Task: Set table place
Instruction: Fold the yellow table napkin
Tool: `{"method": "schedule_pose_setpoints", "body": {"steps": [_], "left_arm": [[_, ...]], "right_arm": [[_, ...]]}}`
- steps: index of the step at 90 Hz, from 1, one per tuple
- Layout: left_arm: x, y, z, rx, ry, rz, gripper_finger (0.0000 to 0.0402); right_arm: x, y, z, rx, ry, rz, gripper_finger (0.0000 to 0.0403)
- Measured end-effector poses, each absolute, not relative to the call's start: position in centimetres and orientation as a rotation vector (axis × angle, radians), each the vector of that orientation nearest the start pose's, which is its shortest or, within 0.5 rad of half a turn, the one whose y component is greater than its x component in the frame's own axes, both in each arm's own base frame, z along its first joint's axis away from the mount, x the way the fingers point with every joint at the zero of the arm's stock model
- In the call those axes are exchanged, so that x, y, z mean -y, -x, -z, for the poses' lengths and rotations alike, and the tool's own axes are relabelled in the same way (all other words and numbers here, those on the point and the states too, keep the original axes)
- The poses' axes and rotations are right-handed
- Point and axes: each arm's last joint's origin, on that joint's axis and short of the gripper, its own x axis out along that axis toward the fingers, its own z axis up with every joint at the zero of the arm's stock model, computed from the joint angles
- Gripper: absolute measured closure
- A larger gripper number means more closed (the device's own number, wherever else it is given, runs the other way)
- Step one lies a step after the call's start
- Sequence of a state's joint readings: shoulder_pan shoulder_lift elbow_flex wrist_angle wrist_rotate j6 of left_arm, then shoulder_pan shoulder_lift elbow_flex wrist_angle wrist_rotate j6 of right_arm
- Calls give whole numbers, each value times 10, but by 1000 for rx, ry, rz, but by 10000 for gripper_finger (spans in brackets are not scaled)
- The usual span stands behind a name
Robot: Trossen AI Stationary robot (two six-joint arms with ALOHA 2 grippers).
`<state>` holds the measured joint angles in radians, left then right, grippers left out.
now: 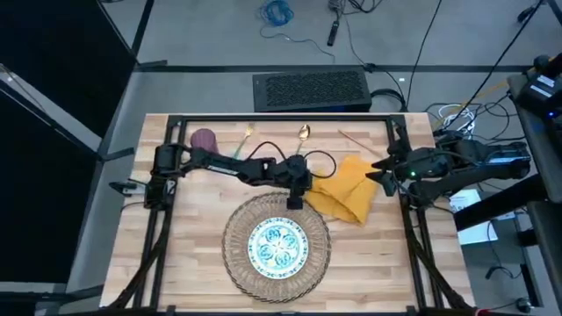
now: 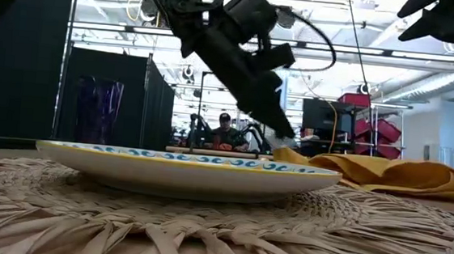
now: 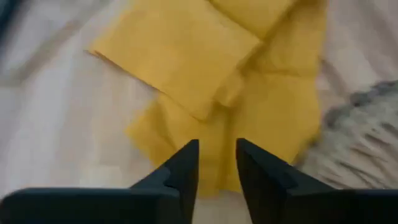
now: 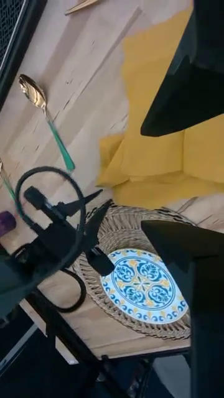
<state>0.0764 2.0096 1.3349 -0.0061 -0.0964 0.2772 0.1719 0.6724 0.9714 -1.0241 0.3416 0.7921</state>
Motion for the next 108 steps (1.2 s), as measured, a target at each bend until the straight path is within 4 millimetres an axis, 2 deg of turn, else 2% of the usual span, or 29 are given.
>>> {"method": "schedule_pose_setpoints", "body": {"steps": [10, 18, 28, 58, 108], "left_arm": [[-34, -437, -181, -701, -342, -165, 284], [-34, -437, -182, -710, -333, -179, 283], [-38, -434, -179, -754, -253, -117, 283], [-51, -434, -174, -758, -197, -50, 283], [-53, -438, -151, -793, -146, -6, 283]], "right_arm": [[-8, -101, -334, -593, -573, 426, 183], [-8, -101, -334, -593, -573, 426, 183], [-8, -101, -334, -600, -570, 429, 183], [-8, -101, -334, -603, -559, 426, 183], [-8, -101, -334, -601, -552, 422, 183]]}}
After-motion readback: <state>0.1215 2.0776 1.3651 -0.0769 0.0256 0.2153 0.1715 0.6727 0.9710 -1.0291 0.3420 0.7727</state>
